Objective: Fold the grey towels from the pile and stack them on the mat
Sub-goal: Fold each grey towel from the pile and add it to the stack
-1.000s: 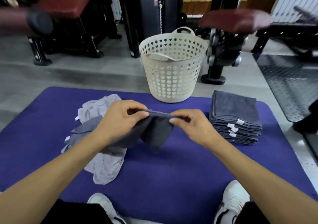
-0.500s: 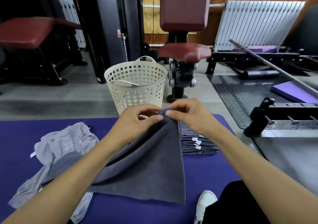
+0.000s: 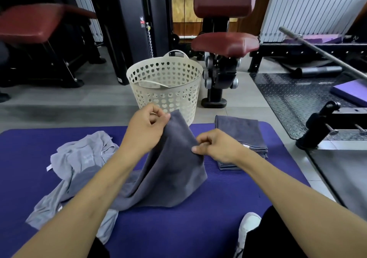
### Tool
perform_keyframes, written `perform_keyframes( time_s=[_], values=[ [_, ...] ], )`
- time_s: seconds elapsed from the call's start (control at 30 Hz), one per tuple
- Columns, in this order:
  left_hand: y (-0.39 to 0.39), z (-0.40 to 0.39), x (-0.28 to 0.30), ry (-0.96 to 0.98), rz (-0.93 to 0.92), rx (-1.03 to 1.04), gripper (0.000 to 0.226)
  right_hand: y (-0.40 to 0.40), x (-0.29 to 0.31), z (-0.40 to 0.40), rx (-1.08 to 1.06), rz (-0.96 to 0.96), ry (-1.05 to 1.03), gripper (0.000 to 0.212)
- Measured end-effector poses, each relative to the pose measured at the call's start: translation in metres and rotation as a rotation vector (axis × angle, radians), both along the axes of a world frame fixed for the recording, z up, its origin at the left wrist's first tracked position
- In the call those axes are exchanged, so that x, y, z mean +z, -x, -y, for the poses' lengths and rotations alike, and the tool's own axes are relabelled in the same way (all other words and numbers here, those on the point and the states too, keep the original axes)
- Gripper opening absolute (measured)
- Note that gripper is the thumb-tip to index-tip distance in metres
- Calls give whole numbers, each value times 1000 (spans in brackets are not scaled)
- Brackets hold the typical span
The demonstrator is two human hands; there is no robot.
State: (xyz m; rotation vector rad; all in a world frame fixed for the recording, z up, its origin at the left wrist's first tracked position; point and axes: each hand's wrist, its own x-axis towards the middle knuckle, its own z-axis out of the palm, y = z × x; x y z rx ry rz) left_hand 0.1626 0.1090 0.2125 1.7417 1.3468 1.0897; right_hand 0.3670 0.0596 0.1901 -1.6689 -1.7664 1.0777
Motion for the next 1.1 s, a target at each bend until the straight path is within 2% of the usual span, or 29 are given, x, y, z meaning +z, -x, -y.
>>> perform_keyframes(
  time_s=[0.1, 0.17, 0.23, 0.4, 0.5, 0.63, 0.73, 0.77, 0.83, 0.9, 1.0, 1.1],
  values=[
    [7, -7, -10, -33, -169, 149, 21, 4, 0, -8, -104, -57, -67, 11],
    [6, -3, -13, -40, -203, 159, 17, 6, 1, -11, -159, -128, -126, 9],
    [3, 3, -12, -56, -161, 98, 10, 10, 3, -12, -186, -192, -174, 9],
    [-7, 22, -6, -89, -70, -200, 17, 12, 12, -6, -143, -276, -278, 3],
    [-8, 30, -7, -65, -91, -336, 22, 8, 16, -1, -73, -260, -309, 7],
    [-11, 32, -14, -143, -54, -216, 22, 8, 14, 4, -43, -292, -285, 8],
    [-14, 31, -11, -112, 31, -126, 19, 5, 10, 5, -69, -394, -160, 9],
    [-14, 30, -8, -84, 95, -94, 21, 3, 7, 5, -53, -349, -119, 12],
    [-11, 24, -3, -22, 233, -23, 20, 0, 0, 6, 32, -143, -56, 13],
    [-4, 17, 1, 28, 278, 36, 17, 1, -9, 6, 102, 30, 30, 11],
    [10, 8, -2, 16, 168, 108, 20, 3, -11, 1, 34, 97, 59, 11],
    [20, 5, -9, -65, -136, 172, 24, 5, -4, -4, -127, -4, -59, 12]
  ],
)
